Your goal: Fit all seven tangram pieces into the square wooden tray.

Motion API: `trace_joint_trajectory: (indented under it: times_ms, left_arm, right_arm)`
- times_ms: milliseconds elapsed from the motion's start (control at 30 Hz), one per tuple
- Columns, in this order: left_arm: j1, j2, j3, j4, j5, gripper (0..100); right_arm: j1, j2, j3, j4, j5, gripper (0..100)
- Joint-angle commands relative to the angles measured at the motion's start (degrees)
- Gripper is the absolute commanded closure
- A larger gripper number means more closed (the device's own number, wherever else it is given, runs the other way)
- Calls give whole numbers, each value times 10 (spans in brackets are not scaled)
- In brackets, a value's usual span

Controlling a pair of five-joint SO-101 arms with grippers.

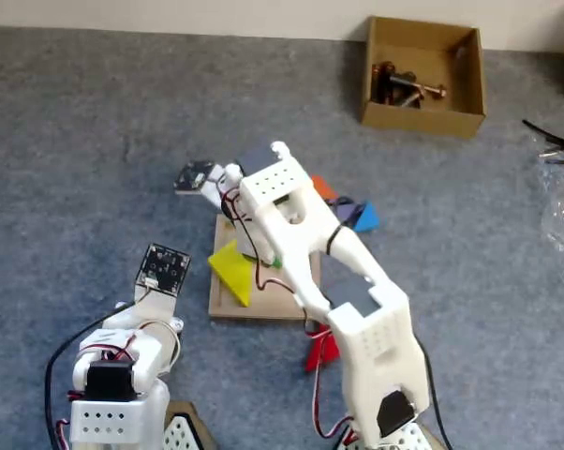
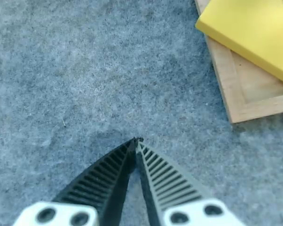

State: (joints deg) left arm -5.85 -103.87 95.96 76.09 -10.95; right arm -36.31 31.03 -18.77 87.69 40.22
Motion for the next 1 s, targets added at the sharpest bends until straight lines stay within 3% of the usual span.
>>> trace_joint_trajectory:
  times_ms: [0, 533, 833, 967]
  left_arm:
    - [-2, -5, 12, 3, 4, 995]
    - [-2, -5, 12, 3, 4, 995]
    - [-2, -5, 12, 3, 4, 995]
    - [-2, -5, 12, 3, 4, 995]
  right_arm:
    - [-7, 4, -12, -23, 11, 713]
    - [-52, 15, -59, -20, 4, 716]
    - [-55, 13, -97, -28, -33, 717]
    - [-54, 15, -117, -36, -82, 717]
